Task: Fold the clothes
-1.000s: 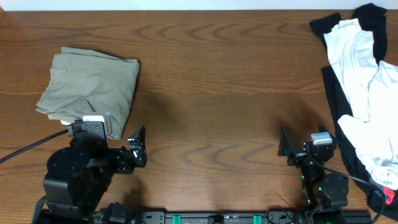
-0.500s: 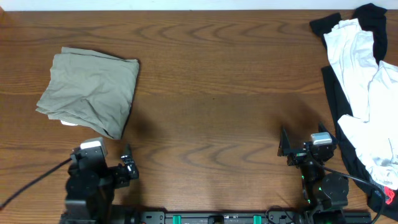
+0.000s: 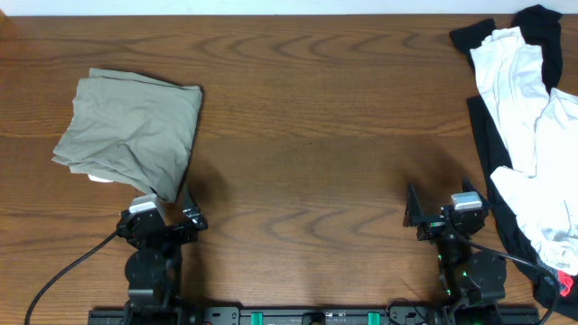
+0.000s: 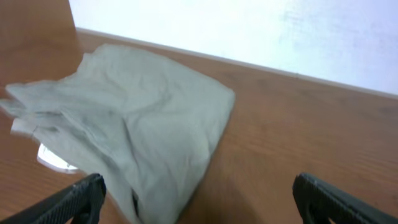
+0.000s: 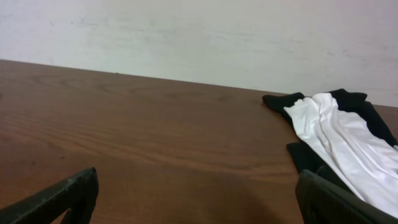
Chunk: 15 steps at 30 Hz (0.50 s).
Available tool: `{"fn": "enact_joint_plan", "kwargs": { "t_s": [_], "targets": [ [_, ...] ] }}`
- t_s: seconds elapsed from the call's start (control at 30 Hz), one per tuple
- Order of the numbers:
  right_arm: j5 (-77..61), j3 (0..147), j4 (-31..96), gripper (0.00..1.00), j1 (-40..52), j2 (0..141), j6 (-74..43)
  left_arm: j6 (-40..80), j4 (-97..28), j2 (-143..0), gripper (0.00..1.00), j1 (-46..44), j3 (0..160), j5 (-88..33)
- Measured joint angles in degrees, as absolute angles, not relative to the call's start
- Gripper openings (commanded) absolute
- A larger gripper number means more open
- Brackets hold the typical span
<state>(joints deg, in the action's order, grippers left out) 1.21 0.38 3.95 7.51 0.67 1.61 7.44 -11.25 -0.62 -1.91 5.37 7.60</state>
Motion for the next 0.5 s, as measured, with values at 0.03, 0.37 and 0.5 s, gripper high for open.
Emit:
{"fn": "enact_joint_plan", "kwargs": {
  "t_s": [0.03, 0.37, 0.5],
  "targets": [
    [1.2, 0.4, 4.0, 0.99, 7.5, 0.7, 1.6, 7.4, -8.4, -0.8, 0.98, -1.9, 4.3, 7.7],
    [1.2, 0.4, 3.9, 0.99, 7.5, 0.7, 1.7, 7.4, -2.8, -0.6, 0.98, -0.1, 2.2, 5.8],
    [1.2, 0.4, 3.9, 0.99, 7.5, 0.7, 1.7, 7.4, -2.8, -0.6, 0.98, 0.2, 2.2, 4.7]
  ]
}}
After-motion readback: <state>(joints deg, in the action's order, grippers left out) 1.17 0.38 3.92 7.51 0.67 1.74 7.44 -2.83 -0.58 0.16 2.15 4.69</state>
